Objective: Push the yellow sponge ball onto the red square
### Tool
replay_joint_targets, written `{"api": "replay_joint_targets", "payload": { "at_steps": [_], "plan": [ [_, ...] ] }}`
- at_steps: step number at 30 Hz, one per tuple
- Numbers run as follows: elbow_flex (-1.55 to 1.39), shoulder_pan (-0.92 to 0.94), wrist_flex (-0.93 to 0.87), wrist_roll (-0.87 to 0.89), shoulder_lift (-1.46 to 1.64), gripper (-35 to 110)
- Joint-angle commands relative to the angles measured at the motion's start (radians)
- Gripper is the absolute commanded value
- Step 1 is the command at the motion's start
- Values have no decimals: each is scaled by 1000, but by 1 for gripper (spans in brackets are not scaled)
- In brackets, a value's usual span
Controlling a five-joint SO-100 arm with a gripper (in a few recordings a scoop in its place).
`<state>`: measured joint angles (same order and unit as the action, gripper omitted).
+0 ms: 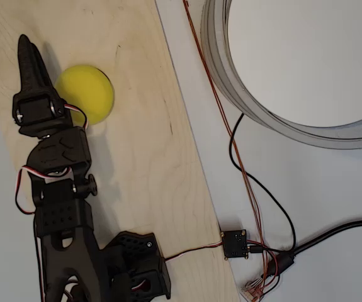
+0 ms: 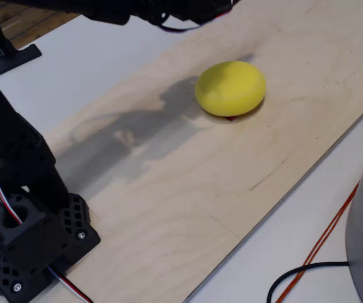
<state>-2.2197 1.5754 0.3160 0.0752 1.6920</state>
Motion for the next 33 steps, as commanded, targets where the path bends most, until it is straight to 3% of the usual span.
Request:
{"api": "replay_joint_targets", "payload": {
  "at_steps": [1, 9, 13, 19, 21, 23, 33],
  "plan": [
    [55, -28, 18, -31, 147, 16],
    [95, -40, 20, -8, 186, 20],
    [92, -43, 25, -66, 179, 37],
    [100, -34, 26, -66, 175, 42],
    [100, -40, 28, -95, 192, 34],
    [112, -32, 31, -61, 213, 0],
    [127, 3, -25, -103, 150, 0]
  ]
}}
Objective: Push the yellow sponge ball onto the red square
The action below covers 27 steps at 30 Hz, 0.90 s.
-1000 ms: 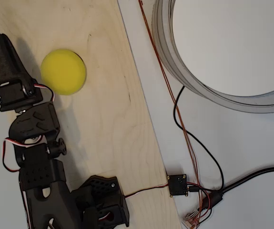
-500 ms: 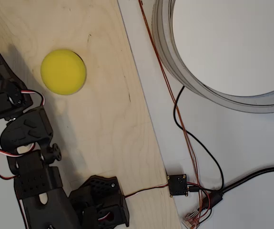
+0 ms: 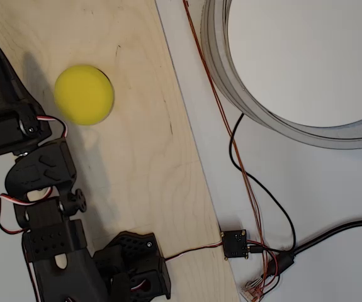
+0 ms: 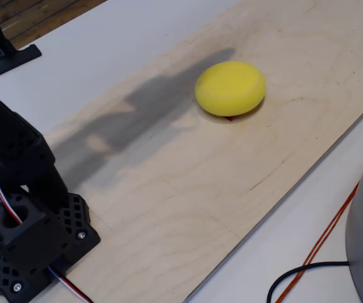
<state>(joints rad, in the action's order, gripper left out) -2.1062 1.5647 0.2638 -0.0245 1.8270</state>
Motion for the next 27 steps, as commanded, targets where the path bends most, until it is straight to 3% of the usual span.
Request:
{"api": "replay_joint_targets", "payload": {
  "at_steps": [1, 2, 3, 5, 9, 13, 16, 19, 27],
  "plan": [
    [-18, 12, 78, 12, 20, 0],
    [-64, 3, 161, -6, 25, 11],
    [-110, -20, 213, -100, 28, 39],
    [-219, -54, 348, -153, 41, 45],
    [-239, -48, 385, -153, 29, 48],
    [-235, -44, 387, -141, 41, 43],
    [-204, -44, 399, -114, 60, 0],
    [-127, -15, 255, -60, 46, 0],
    [-25, 14, 87, 66, 14, -1]
  ]
}}
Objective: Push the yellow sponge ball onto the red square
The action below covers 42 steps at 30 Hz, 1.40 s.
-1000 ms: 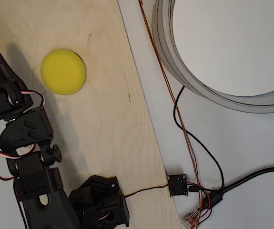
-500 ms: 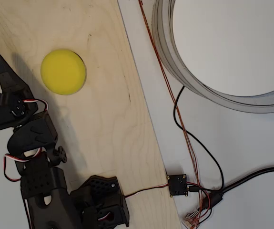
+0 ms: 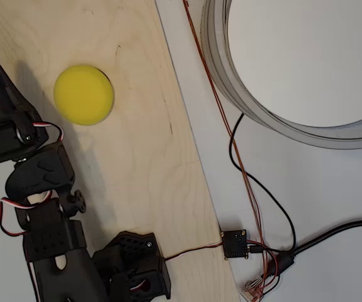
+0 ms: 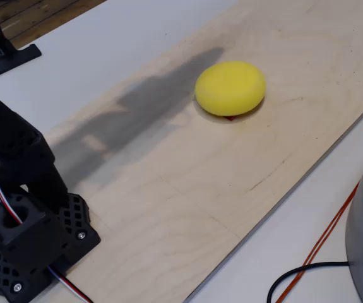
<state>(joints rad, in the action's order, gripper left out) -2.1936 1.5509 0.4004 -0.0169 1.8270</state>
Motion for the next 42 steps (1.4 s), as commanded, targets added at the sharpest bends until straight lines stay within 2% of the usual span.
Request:
{"api": "replay_joint_targets", "payload": {
  "at_steps": [1, 2, 3, 4, 9, 14, 15, 16, 17, 18, 22, 42],
  "plan": [
    [64, 28, -52, 66, 15, 0],
    [60, 18, -52, 52, 32, 4],
    [44, 8, -57, 46, 41, 26],
    [43, -12, -78, 2, 52, 35],
    [40, -25, -106, -5, 61, 41],
    [44, -25, -107, -21, 69, 38],
    [43, -26, -107, -14, 77, 34],
    [46, -26, -106, -8, 86, 24],
    [57, -25, -106, 9, 92, 8],
    [74, -17, -112, 40, 92, 0],
    [189, 15, -278, 74, 46, -1],
    [129, 41, -305, 129, 92, -1]
  ]
}}
